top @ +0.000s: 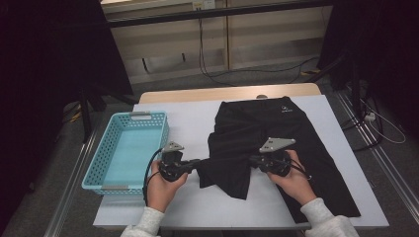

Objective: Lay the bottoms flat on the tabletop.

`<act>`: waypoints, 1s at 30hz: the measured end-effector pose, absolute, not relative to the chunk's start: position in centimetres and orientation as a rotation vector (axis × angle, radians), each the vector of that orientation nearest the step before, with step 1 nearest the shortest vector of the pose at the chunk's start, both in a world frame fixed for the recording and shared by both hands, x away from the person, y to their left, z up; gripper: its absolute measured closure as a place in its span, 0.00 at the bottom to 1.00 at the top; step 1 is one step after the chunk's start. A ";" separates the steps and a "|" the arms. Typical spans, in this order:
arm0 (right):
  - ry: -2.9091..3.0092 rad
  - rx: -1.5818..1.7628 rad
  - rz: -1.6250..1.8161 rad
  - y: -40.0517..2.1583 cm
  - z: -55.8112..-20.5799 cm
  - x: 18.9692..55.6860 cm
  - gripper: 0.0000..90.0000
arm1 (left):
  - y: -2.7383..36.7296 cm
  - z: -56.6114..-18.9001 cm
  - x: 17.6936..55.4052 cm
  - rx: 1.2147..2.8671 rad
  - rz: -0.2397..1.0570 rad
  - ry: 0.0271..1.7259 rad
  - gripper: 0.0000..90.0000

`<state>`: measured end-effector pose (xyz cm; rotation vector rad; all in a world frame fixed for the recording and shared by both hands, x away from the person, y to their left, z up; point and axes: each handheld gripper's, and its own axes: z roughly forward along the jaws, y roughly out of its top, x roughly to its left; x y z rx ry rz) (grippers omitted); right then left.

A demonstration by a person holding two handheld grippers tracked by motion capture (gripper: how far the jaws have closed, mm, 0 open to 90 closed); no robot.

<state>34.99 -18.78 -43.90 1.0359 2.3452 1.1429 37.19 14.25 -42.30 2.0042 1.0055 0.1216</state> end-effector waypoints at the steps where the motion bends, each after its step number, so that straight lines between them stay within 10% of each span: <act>1: 2.335 1.047 1.142 -19.1 -43.8 35.0 0.97 | 14.2 -42.4 37.2 2.001 0.127 0.998 0.98; 6: 2.302 1.115 1.087 -20.3 -44.2 35.4 0.98 | 13.1 -43.0 37.3 2.007 0.119 0.966 0.95; 17: 2.274 1.118 1.023 -19.9 -44.2 34.7 0.75 | 13.5 -43.7 37.8 2.003 0.164 0.980 0.42; 30: 2.522 0.897 1.125 -14.9 -44.7 31.8 0.59 | 13.7 -43.8 37.8 2.018 0.176 0.991 0.33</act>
